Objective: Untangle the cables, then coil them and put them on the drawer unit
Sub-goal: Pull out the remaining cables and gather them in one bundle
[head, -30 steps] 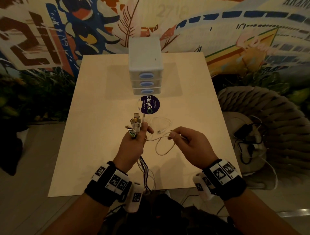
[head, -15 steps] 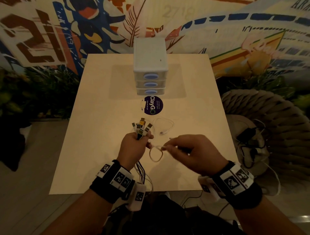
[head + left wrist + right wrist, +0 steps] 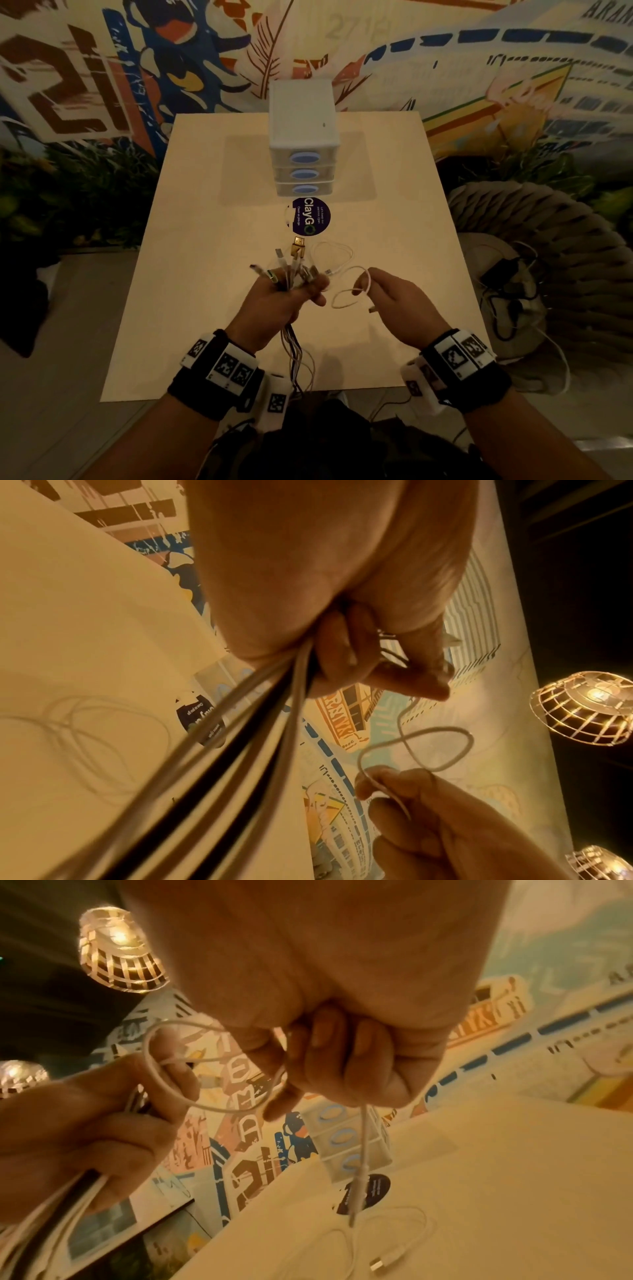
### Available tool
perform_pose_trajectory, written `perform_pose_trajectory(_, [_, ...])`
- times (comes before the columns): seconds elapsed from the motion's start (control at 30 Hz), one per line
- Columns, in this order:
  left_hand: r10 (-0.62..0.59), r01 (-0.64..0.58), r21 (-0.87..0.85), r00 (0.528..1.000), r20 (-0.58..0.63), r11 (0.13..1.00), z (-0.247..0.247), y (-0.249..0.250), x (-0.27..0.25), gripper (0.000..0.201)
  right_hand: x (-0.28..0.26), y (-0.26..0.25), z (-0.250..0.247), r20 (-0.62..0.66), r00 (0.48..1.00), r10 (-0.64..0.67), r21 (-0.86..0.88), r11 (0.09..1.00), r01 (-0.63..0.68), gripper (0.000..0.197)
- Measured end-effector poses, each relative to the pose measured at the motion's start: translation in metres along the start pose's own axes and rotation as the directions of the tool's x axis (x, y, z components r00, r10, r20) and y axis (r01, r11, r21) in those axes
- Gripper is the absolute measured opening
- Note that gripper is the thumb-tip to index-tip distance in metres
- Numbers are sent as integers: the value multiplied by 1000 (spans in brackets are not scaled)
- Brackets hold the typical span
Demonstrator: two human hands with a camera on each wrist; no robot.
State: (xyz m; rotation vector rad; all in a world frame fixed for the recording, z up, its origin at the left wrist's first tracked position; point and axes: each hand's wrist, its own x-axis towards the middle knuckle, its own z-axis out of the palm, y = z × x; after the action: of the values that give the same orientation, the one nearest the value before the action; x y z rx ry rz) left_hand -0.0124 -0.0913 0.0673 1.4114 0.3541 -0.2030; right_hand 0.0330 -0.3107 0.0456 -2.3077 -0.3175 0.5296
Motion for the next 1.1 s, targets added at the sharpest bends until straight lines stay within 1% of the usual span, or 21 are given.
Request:
perform_pose_trajectory(0.03, [40,-39,-18,998,42,999,1,2,-2,16,0,2,1,22,999,-27,60,998,26,37])
perform_pose_trajectory(0.1, [110,-117,59,988,110,991,3,3,-4,11,-1,4,4,86,993,-86,146,987,73,29])
perform_pose_trajectory(0.17, [168,-182,104,977,131,978,2,2,-2,11,-4,4,6,154,978,-139,201,974,107,32])
perform_pose_trajectory(0.23, [202,-208,91,977,75,974,0,-1,0,9,-6,5,10,202,965,-170,259,959,115,32])
perform_pose_trajectory(0.3, [225,-226,103,974,20,969,-1,-5,2,12,-7,8,16,220,961,-170,352,932,84,31])
perform_pose_trajectory(0.43, [301,-287,161,951,-66,944,1,-11,5,7,-9,7,22,219,954,-205,573,818,45,33])
perform_pose_trajectory(0.53, [320,-310,79,923,-212,947,2,-15,10,9,-8,8,16,191,960,-203,693,721,15,32])
perform_pose_trajectory(0.6, [295,-309,-6,914,-281,951,-2,-16,14,7,-8,16,10,147,977,-155,777,629,-17,30])
perform_pose_trajectory(0.67, [298,-324,-30,899,-320,946,-9,-18,15,16,-7,32,5,109,992,-56,839,541,-61,31])
perform_pose_trajectory(0.7, [309,-334,-16,889,-338,942,-13,-18,15,20,-8,44,3,95,995,16,848,522,-89,31])
perform_pose_trajectory(0.73, [327,-349,5,876,-355,937,-15,-19,14,20,-8,57,2,89,992,90,841,526,-123,31])
perform_pose_trajectory(0.77, [346,-361,28,863,-369,932,-17,-20,13,19,-9,71,2,84,985,154,813,560,-156,31])
perform_pose_trajectory(0.8, [362,-378,34,851,-380,925,-20,-21,14,17,-10,85,3,81,976,202,755,627,-192,31])
perform_pose_trajectory(0.83, [365,-385,30,843,-396,922,-21,-21,15,14,-13,99,6,86,970,228,656,719,-227,31])
perform_pose_trajectory(0.87, [361,-388,15,843,-398,922,-20,-20,15,11,-16,111,10,118,966,230,539,802,-257,31])
perform_pose_trajectory(0.9, [363,-387,17,847,-389,922,-18,-19,15,10,-20,121,16,180,959,220,435,856,-278,32])
perform_pose_trajectory(0.97, [373,-385,32,867,-330,922,-14,-20,12,12,-30,130,30,309,918,248,347,869,-352,33])
perform_pose_trajectory(1.0, [374,-367,83,876,-304,926,-11,-22,11,11,-34,128,37,346,901,262,327,866,-378,33])
perform_pose_trajectory(1.03, [370,-341,150,885,-282,928,-8,-22,9,9,-38,125,44,367,892,264,291,879,-379,34])
perform_pose_trajectory(1.07, [369,-335,163,885,-284,928,-7,-23,9,8,-41,123,51,371,893,255,226,908,-353,36])
perform_pose_trajectory(1.1, [358,-338,118,887,-293,934,-6,-23,9,9,-44,123,57,369,898,238,132,943,-305,38])
